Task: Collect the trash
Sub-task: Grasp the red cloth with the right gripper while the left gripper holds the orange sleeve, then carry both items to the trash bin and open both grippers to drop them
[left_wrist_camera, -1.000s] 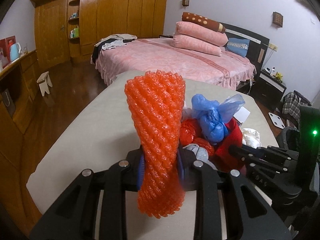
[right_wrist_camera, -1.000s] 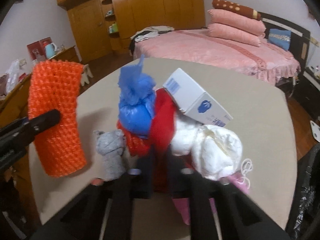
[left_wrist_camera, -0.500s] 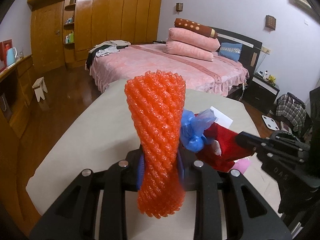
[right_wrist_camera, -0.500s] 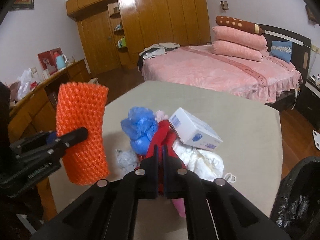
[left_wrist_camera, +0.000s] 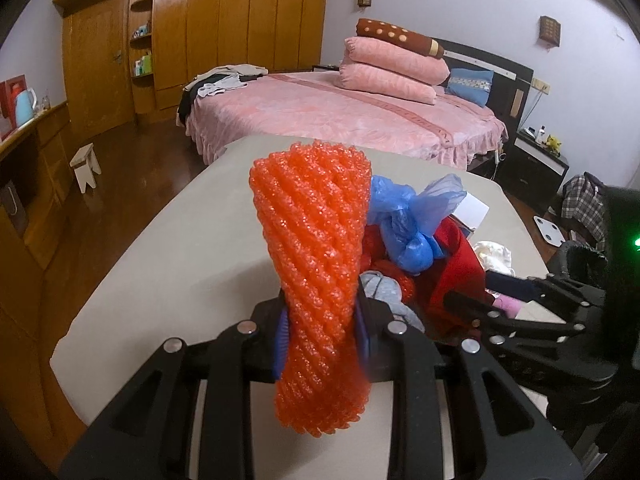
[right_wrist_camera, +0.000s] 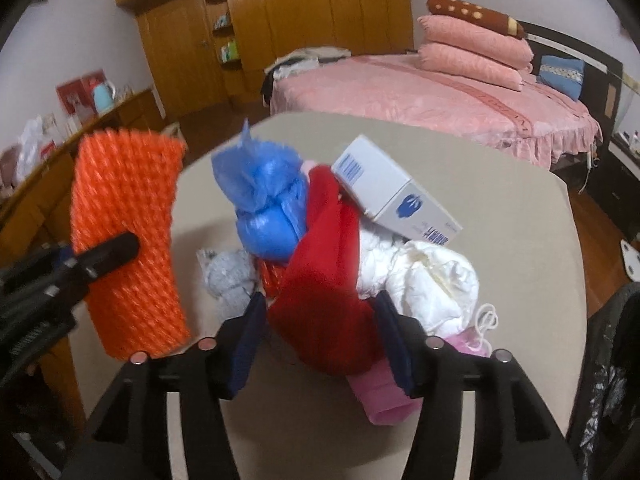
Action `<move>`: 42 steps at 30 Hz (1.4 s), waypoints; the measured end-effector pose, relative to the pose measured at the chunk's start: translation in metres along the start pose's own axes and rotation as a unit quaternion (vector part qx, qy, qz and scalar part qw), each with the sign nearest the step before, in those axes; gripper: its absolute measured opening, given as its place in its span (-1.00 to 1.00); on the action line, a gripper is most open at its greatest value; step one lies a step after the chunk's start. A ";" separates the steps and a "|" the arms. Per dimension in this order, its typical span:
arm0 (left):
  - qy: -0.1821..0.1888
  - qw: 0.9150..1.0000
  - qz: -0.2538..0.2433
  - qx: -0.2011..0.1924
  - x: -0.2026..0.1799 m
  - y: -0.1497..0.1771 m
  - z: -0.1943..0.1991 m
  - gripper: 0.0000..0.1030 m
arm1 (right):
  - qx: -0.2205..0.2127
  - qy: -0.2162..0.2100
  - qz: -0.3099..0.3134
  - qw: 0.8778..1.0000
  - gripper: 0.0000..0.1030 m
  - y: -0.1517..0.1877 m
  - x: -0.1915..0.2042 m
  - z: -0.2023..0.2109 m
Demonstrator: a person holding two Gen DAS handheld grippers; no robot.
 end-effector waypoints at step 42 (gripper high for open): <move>0.194 0.968 -0.131 -0.085 -0.225 -0.063 0.054 -0.49 | -0.189 0.065 -0.101 0.975 -0.95 -0.040 -0.162 0.245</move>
Point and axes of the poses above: each gripper's, at about its wrist camera, not at the fingertips, and z roughly against the way its jaws point, x to its left, y to its underside, the point moved 5 cm from there along -z, roughly the way its jaws point, and after that the axes turned 12 degrees about -z, right-handed, at the moved point
